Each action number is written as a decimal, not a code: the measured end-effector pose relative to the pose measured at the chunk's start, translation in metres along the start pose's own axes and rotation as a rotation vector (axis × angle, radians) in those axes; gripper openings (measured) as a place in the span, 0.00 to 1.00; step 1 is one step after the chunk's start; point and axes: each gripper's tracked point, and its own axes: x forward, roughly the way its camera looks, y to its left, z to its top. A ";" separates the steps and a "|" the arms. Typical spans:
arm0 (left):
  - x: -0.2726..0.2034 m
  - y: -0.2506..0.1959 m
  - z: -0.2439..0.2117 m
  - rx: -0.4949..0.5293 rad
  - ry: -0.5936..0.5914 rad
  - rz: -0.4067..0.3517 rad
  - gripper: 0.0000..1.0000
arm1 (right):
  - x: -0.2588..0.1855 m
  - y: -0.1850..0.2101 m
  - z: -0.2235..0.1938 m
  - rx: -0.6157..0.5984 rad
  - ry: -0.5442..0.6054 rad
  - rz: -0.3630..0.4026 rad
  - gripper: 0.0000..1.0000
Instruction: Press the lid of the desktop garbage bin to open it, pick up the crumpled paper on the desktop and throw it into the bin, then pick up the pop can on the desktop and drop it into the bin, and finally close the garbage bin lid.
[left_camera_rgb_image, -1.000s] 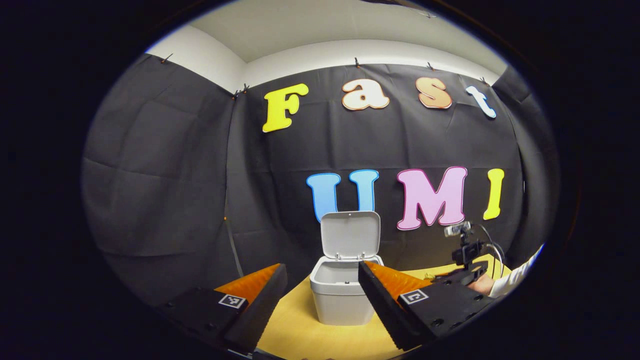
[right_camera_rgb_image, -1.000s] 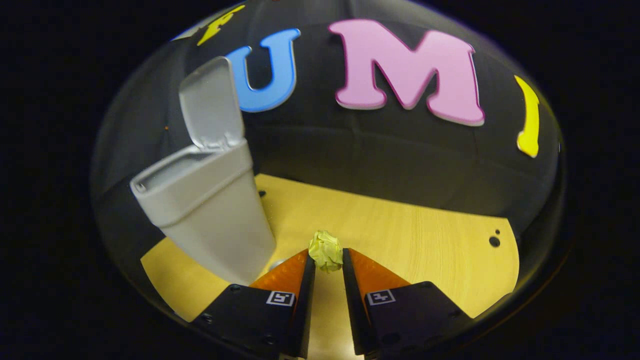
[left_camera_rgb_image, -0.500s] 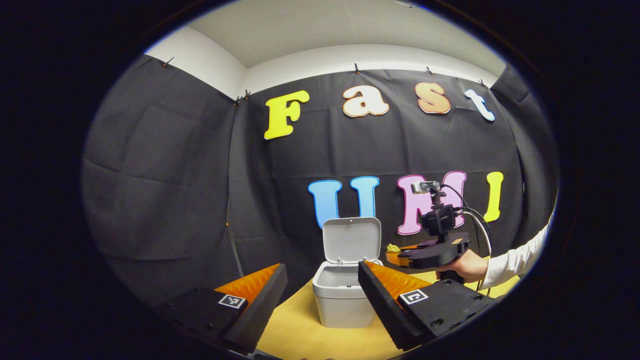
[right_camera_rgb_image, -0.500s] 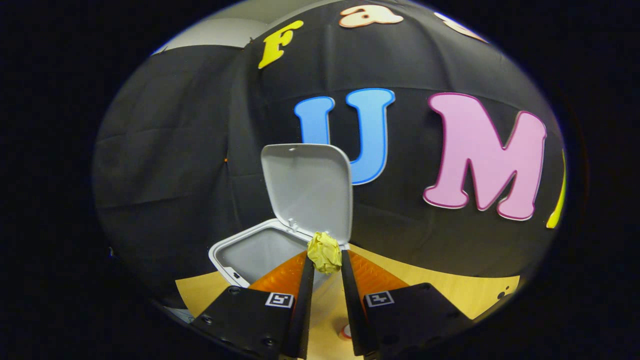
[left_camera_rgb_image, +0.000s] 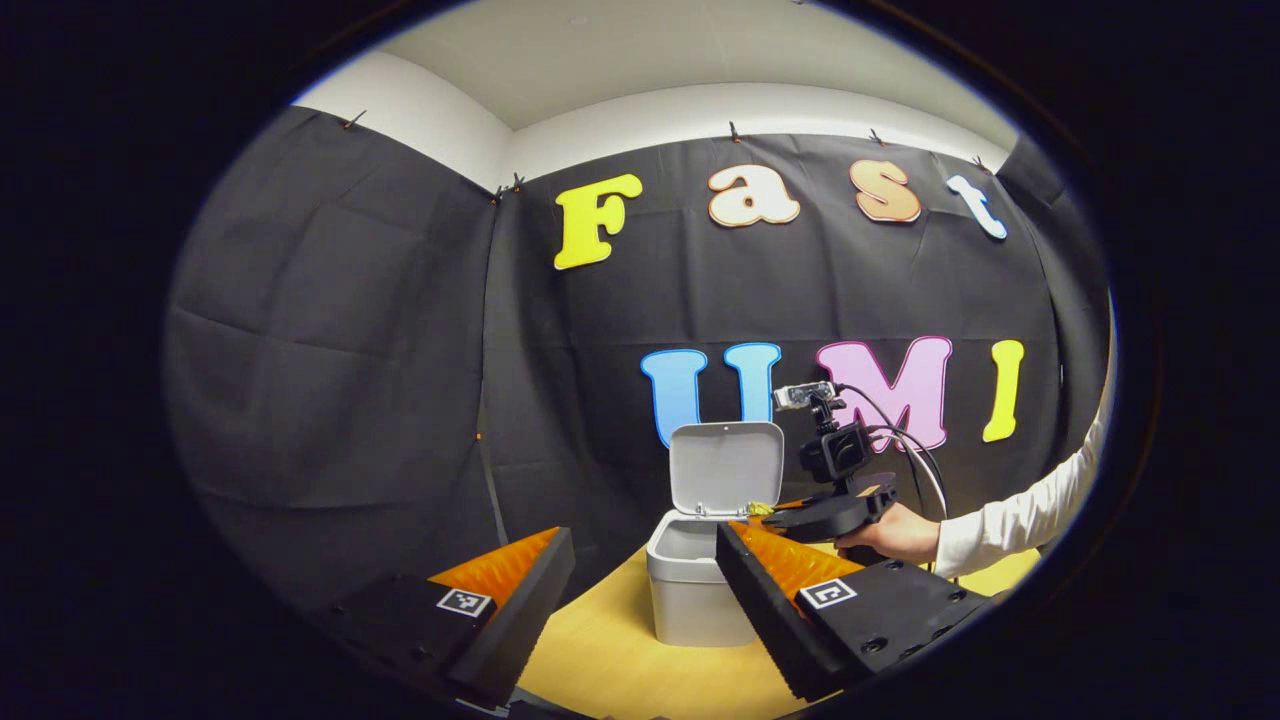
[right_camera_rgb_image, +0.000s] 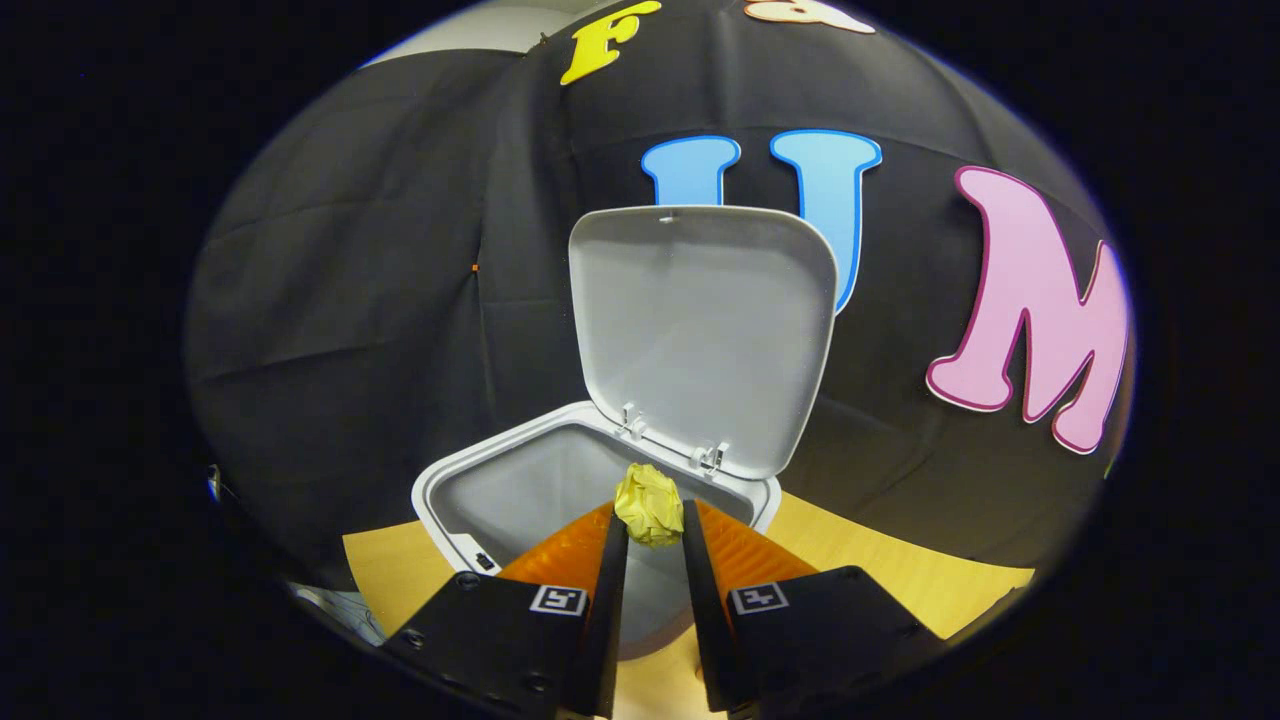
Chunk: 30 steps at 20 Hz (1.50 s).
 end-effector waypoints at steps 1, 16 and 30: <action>0.000 -0.001 -0.002 -0.003 0.003 0.000 0.95 | 0.000 0.002 -0.002 0.003 0.011 0.008 0.34; 0.015 -0.068 -0.032 -0.040 0.006 -0.145 0.96 | -0.065 -0.048 0.040 -0.014 -0.124 -0.066 0.95; 0.093 -0.245 -0.168 -0.028 0.094 -0.472 0.97 | -0.261 -0.197 0.060 -0.037 -0.237 -0.389 0.97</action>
